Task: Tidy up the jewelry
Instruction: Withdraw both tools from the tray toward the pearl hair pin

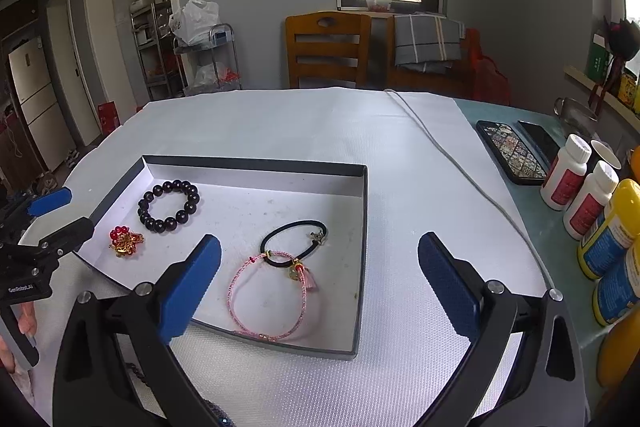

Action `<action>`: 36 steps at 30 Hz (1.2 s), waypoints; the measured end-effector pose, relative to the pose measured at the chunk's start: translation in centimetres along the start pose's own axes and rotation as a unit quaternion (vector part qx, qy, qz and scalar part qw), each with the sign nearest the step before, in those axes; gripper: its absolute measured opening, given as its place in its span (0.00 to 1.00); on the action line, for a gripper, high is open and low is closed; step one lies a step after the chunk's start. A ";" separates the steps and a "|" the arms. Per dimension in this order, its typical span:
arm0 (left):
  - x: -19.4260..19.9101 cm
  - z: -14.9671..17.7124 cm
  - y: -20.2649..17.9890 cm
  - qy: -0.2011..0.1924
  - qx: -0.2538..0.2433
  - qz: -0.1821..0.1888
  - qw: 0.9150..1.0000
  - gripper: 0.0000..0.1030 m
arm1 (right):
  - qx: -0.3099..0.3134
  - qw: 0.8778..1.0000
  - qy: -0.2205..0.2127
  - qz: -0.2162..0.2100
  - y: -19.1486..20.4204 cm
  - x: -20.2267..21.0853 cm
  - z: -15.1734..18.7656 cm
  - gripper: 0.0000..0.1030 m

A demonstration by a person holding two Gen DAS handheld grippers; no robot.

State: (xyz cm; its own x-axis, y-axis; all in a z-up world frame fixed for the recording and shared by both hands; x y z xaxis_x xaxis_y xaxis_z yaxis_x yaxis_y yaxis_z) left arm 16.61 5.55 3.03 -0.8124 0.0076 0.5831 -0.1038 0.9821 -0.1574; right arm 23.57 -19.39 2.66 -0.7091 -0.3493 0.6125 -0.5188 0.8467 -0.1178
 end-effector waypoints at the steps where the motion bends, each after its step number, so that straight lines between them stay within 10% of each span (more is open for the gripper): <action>1: 0.7 0.0 -0.1 -0.004 0.002 0.003 1.000 0.90 | 0.000 1.000 -0.001 -0.002 0.1 0.1 0.0 0.95; 20: 7.8 4.3 0.9 0.011 -0.033 0.010 0.999 0.92 | 0.019 1.000 0.001 -0.001 1.0 8.5 6.2 0.95; 36: 9.4 12.7 -0.2 0.097 -0.052 0.049 0.993 0.92 | 0.026 0.996 0.054 -0.060 3.8 8.9 12.3 0.95</action>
State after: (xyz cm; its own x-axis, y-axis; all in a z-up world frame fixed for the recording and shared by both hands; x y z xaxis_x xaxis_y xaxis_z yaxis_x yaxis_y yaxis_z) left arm 1.67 2.98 -1.55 -0.6890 0.1295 0.7131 0.0381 0.9890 -0.1428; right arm 9.42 -24.19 -1.92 -0.5863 -0.3987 0.7052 -0.6231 0.7782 -0.0781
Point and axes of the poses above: each gripper's, at about its wrist camera, not at the fingertips, and x roughly against the way its jaws point, y to its left, z to its underside, the point moved 3 cm from there along -x, roughly the way its jaws point, and after that the axes turned 12 degrees about x, right-handed, at the moved point
